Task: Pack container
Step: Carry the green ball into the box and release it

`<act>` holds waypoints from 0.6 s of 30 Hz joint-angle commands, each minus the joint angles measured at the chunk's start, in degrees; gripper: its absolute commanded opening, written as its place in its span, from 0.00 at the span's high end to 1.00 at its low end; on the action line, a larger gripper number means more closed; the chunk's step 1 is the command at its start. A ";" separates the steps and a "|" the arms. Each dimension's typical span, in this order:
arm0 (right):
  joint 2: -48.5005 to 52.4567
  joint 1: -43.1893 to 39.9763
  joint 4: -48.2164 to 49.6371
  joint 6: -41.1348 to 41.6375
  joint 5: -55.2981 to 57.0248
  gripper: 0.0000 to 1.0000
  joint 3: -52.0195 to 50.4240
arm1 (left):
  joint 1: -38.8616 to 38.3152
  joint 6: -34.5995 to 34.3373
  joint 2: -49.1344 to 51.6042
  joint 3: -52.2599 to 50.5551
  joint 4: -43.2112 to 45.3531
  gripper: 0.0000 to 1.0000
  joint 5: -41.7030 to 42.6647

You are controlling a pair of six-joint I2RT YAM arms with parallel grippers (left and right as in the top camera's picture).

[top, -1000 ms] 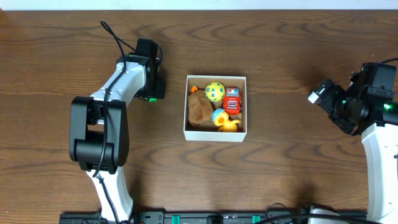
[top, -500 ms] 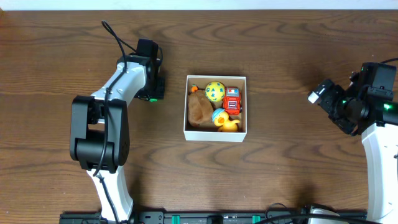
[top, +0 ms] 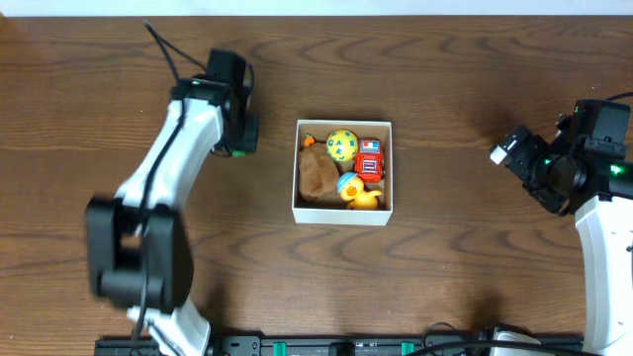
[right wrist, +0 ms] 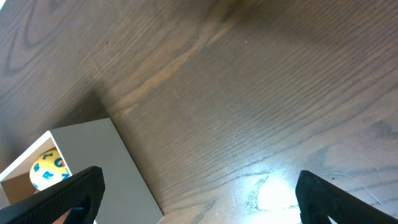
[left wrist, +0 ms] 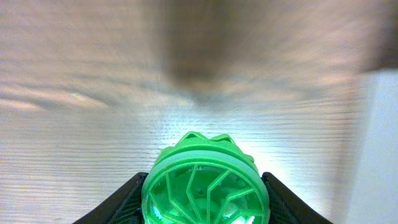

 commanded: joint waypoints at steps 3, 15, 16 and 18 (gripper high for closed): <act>0.02 -0.52 -0.04 0.44 -0.24 0.01 0.28 | -6.45 0.50 -13.64 2.69 -0.28 0.59 6.75; 0.02 -0.52 -0.04 0.44 -0.22 0.01 0.28 | -24.46 0.55 -9.40 0.74 0.42 0.58 7.74; 0.02 -0.52 -0.04 0.44 -0.22 0.01 0.28 | -25.09 0.55 -7.96 0.74 0.87 0.58 7.76; 0.02 -0.52 -0.04 0.44 -0.24 0.01 0.28 | -26.29 0.52 -5.22 0.76 1.66 0.58 7.76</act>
